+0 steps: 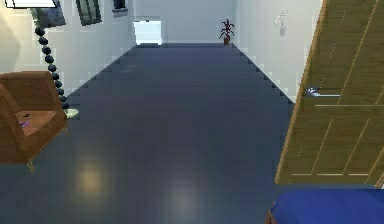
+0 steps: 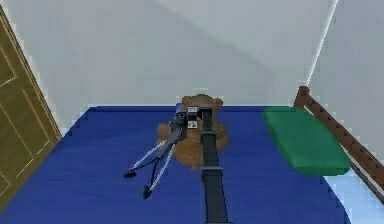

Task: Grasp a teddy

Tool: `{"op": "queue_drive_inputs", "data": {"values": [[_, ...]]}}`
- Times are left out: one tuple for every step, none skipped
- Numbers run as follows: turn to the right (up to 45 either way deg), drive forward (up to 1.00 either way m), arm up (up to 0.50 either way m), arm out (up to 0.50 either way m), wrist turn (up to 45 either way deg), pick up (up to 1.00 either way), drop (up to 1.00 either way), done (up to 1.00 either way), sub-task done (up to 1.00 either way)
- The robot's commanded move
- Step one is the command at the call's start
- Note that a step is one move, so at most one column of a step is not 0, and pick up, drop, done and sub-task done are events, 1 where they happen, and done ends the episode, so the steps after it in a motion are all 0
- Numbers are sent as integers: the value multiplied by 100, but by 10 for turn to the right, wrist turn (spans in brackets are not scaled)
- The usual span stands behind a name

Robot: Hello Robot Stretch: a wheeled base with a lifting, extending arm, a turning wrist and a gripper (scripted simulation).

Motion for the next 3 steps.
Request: {"op": "queue_drive_inputs", "data": {"values": [[0,0,0,0,450,0,0,0,0],[0,0,0,0,450,0,0,0,0],[0,0,0,0,450,0,0,0,0]]}}
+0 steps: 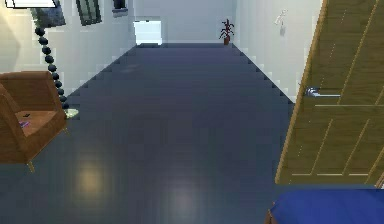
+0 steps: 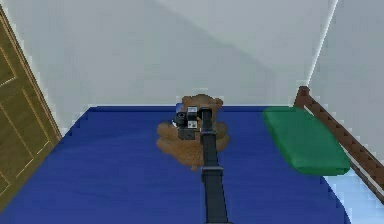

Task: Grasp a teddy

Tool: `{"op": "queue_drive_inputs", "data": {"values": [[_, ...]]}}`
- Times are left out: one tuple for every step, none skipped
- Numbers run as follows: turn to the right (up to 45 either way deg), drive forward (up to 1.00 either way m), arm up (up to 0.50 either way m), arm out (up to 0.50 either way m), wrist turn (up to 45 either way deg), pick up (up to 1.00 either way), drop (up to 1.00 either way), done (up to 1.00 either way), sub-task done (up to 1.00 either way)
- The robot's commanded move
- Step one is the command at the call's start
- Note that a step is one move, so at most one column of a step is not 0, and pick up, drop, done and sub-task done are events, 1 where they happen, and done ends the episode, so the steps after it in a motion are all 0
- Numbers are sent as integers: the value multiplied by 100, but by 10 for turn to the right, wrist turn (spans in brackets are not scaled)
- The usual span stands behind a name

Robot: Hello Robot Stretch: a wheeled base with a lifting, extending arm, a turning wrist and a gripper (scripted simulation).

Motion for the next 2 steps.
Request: {"op": "queue_drive_inputs", "data": {"values": [[0,0,0,0,120,0,0,0,0],[0,0,0,0,0,100,0,0,0]]}}
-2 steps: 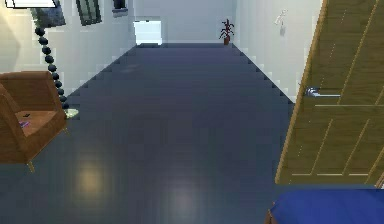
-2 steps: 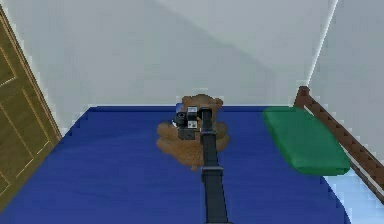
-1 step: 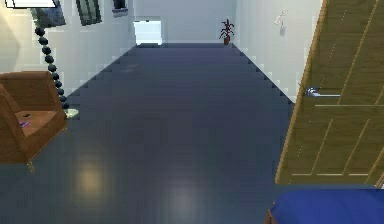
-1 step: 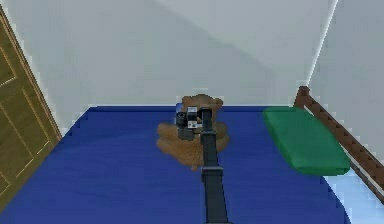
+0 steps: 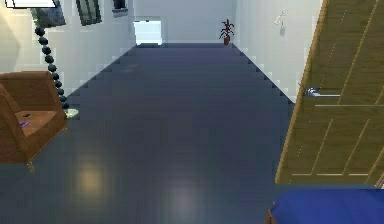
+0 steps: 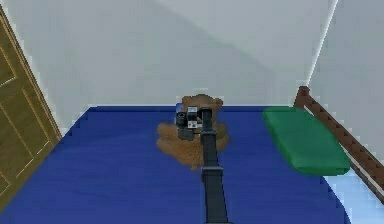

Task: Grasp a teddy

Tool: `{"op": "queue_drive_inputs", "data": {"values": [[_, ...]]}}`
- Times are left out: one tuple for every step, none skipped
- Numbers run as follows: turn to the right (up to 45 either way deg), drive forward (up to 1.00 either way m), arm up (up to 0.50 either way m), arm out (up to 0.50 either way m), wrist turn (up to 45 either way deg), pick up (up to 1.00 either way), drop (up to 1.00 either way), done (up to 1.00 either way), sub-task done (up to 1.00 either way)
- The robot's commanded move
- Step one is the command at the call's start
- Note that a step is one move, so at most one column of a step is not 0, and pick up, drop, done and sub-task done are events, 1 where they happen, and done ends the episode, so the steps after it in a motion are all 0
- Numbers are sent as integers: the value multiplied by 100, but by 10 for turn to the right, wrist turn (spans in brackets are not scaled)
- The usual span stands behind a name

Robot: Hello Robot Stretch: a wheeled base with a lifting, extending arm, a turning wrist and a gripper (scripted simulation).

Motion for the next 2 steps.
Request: {"op": "queue_drive_inputs", "data": {"values": [[0,0,10,0,0,0,0,0,0],[0,0,0,0,0,0,0,100,0]]}}
